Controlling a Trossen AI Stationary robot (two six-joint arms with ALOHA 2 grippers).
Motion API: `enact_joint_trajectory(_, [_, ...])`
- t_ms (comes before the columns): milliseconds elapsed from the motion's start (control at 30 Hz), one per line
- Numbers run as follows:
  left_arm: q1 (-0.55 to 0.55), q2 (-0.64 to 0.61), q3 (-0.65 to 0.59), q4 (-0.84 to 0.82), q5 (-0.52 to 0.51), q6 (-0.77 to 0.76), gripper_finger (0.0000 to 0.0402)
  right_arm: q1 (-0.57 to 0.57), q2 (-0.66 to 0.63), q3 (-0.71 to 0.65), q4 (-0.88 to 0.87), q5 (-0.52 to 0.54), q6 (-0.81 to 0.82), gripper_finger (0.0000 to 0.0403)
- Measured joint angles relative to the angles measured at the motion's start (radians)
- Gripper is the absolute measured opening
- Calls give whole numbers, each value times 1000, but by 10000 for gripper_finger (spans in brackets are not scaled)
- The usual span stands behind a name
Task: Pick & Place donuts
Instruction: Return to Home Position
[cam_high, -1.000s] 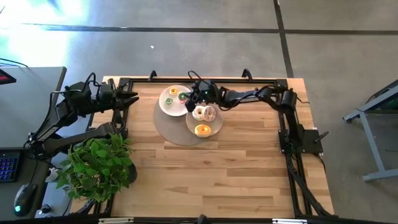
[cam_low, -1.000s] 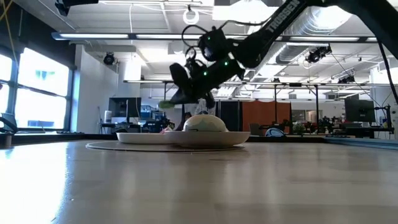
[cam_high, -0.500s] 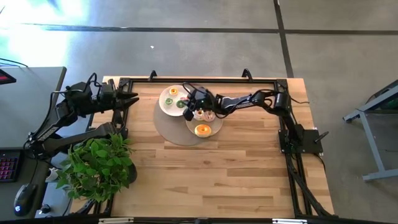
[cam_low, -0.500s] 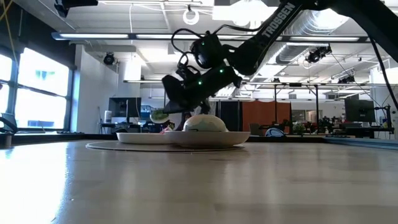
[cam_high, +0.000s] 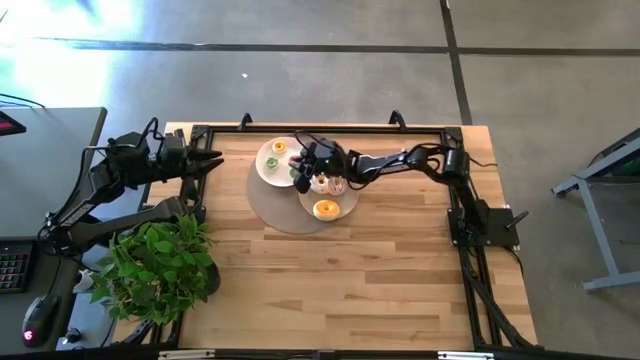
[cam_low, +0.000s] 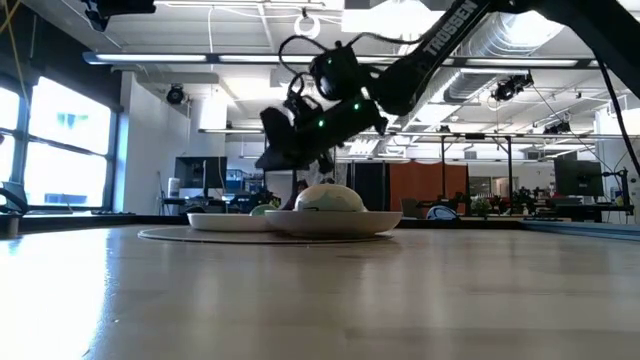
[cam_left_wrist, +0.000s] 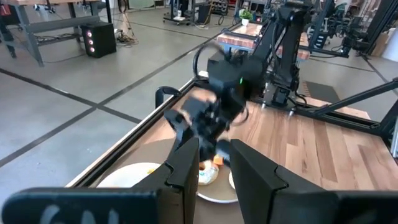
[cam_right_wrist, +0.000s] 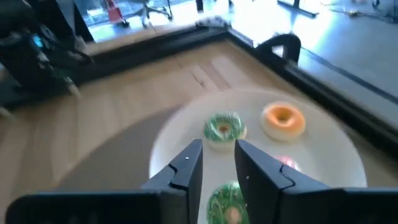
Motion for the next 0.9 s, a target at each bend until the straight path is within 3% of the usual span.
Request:
enact_joint_trajectory(167, [0,-48,0,-39,4,0,89,8,-155,1,-144,-43,-93,96])
enact_joint_trajectory(333, [0,-169,-6,-117,-7,5,89,39,-399,1,-511,-17,-217,94])
enact_joint_trajectory(600, [0,-361,-98,-111,2,-2,89,173,-710,-6,-978,329,-219,94])
enact_joint_trajectory(733, [1,-335,-156,-34,-41,17,89,239,-822,-164,-915,327,-236,94])
enact_joint_trajectory(900, [0,-346,-307,167,47,48,89,288,-1008,-480,-653,310,-225,94])
